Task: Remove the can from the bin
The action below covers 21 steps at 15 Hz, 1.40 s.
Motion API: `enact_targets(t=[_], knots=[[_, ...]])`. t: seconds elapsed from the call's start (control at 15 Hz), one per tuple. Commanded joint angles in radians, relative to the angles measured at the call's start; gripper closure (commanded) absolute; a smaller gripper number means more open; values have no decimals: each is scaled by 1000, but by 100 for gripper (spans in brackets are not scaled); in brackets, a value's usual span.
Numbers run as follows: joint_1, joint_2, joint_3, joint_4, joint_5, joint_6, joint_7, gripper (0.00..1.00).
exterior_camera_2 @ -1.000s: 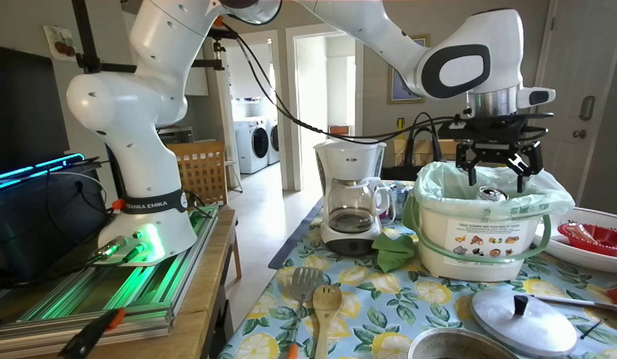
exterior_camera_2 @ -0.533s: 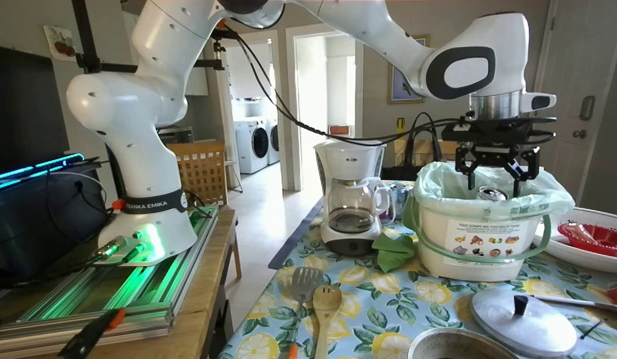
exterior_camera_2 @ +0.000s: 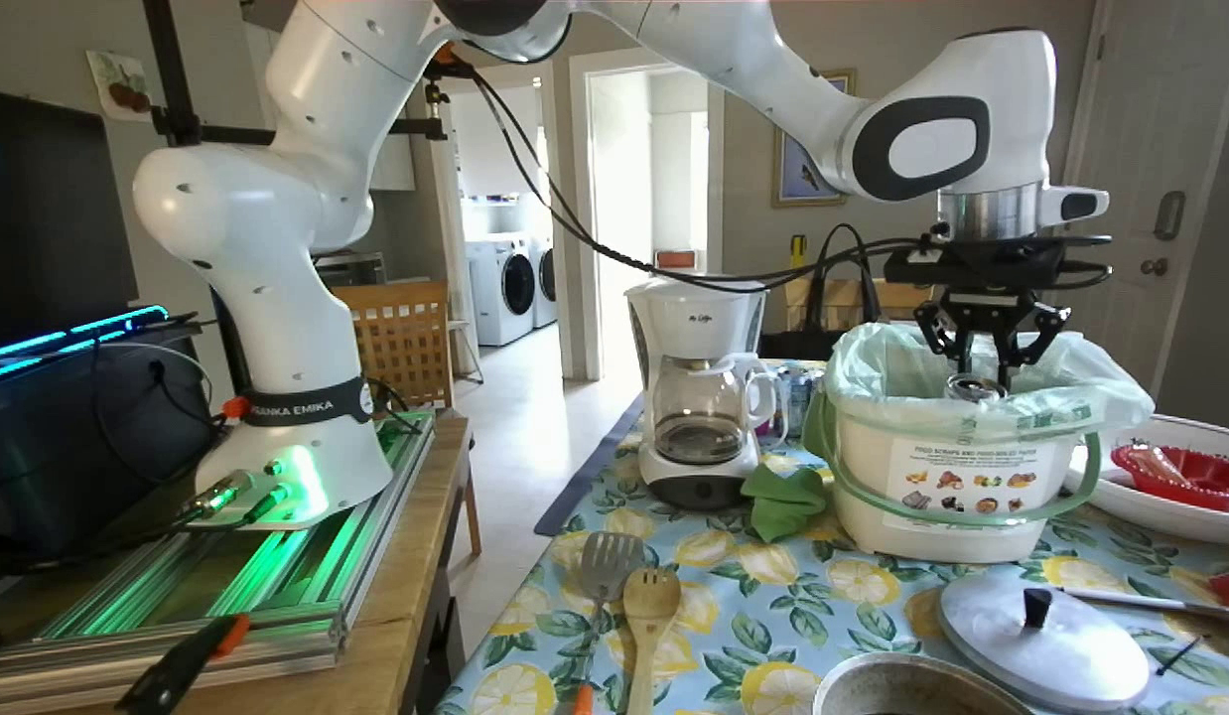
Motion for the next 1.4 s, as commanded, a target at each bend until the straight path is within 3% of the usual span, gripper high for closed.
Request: enact_targets(t=[0.0, 0.13, 0.2, 0.33, 0.93, 1.07, 1.33], knots=[[-1, 1, 2, 28, 28, -28, -10, 90], [0, -3, 0, 27, 29, -24, -7, 95], [-1, -4, 0, 27, 30, -22, -8, 68], [-2, -6, 0, 29, 32, -19, -7, 67], [1, -35, -30, -1, 20, -37, 10, 6], [-11, -32, -20, -1, 27, -58, -26, 0], [-16, -32, -15, -2, 29, -90, -85, 0]])
